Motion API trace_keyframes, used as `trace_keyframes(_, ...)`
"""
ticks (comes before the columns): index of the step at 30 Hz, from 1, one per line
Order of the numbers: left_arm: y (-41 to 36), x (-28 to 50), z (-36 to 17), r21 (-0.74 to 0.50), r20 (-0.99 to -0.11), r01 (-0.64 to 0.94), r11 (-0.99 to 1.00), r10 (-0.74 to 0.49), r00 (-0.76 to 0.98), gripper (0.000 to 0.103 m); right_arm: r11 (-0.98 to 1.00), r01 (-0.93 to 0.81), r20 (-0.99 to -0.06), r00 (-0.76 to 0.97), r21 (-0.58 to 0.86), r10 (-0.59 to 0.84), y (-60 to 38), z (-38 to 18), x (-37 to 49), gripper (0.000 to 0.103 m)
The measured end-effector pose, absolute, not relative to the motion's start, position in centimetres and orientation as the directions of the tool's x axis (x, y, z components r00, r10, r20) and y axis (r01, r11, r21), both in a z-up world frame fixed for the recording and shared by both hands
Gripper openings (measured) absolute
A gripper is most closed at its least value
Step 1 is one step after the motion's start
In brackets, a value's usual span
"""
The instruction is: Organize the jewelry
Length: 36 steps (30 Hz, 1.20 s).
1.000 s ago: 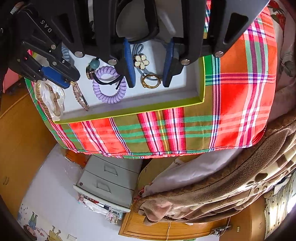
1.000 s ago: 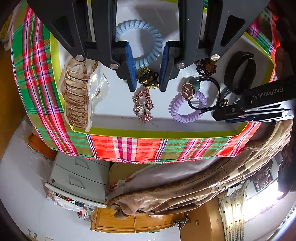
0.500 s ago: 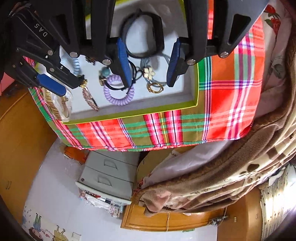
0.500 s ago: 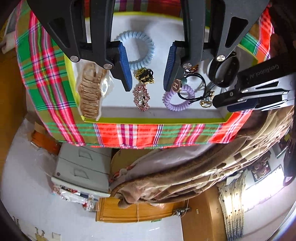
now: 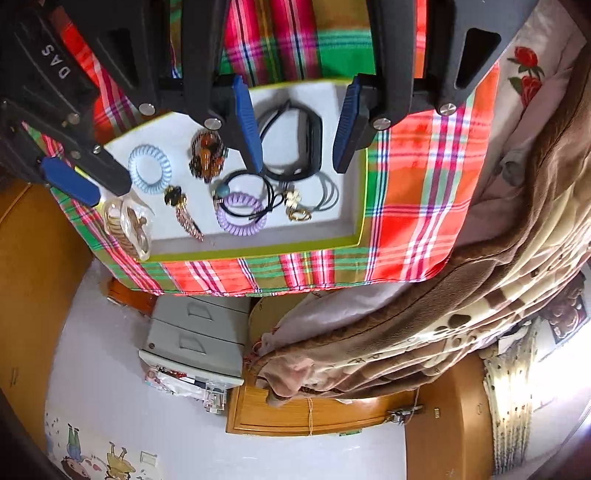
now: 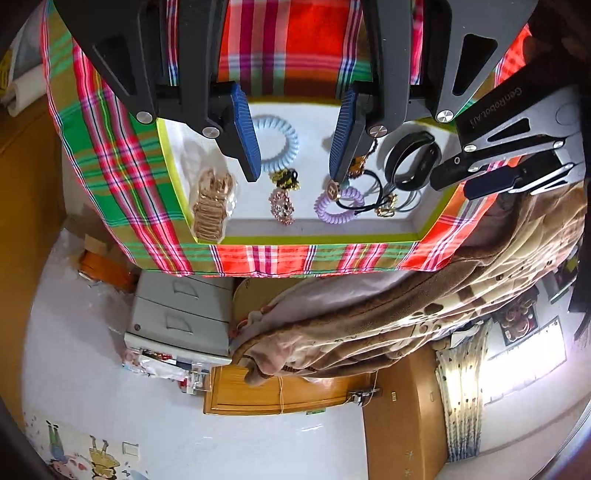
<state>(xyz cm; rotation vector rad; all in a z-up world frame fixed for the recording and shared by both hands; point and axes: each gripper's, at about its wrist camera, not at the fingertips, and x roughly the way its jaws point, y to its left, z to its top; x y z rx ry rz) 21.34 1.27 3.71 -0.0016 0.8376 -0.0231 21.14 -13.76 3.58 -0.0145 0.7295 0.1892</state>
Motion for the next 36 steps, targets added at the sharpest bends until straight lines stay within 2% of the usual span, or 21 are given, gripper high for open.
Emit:
trace_keyframes(16, 0.6, 17.5, 3.5, -0.043, -0.741, 0.005, 0.999, -0.035, 0.670, 0.041, 0.983, -0.174, -0.661, 0.730, 0.065, 0.173, -13.9, 3.5, 19.2, 0.040)
trace_keyframes(36, 1.1, 16.4, 3.4, -0.049, -0.738, -0.018, 0.999, -0.024, 0.674, 0.041, 0.981, -0.182, -0.663, 0.726, 0.068, 0.181, -13.6, 3.4, 18.5, 0.040)
